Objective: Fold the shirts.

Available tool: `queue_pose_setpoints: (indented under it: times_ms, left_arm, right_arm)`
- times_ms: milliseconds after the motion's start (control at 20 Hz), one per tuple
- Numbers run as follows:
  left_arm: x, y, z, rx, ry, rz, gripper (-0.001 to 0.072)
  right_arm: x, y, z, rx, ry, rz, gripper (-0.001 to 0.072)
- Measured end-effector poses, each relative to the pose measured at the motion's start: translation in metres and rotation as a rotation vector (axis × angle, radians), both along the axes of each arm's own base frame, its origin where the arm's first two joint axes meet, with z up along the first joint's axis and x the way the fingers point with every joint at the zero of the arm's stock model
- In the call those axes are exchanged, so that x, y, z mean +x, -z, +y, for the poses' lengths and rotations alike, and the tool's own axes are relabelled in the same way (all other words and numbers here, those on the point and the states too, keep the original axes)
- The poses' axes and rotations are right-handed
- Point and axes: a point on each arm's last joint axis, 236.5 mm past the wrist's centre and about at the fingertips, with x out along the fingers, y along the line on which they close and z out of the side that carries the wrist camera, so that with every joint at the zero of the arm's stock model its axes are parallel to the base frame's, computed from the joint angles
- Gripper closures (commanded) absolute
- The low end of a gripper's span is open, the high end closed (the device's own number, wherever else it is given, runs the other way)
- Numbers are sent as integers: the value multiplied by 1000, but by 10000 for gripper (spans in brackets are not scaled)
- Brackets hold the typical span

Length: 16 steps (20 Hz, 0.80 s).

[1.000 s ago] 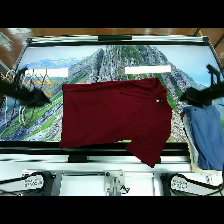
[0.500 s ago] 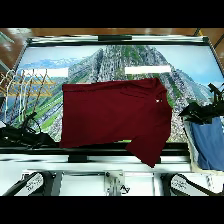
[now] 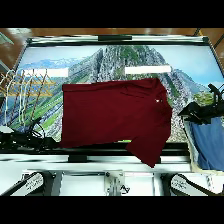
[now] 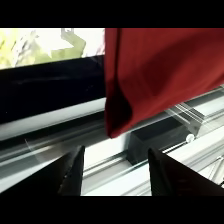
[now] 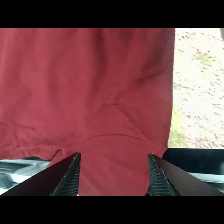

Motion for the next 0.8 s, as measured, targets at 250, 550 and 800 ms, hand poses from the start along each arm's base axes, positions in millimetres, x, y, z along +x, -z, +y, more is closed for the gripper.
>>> queue_pose_setpoints:
  times_ms: [250,550,800]
  left_arm:
    - [4,6,-4,-15,-30,-17,273]
    - [13,11,-14,-31,-43,-34,320]
    - [4,16,-34,-63,22,4,309]
  right_arm:
    - [0,0,0,3,6,4,170]
    - [0,0,0,3,7,4,170]
    - [-1,0,1,5,5,6,171]
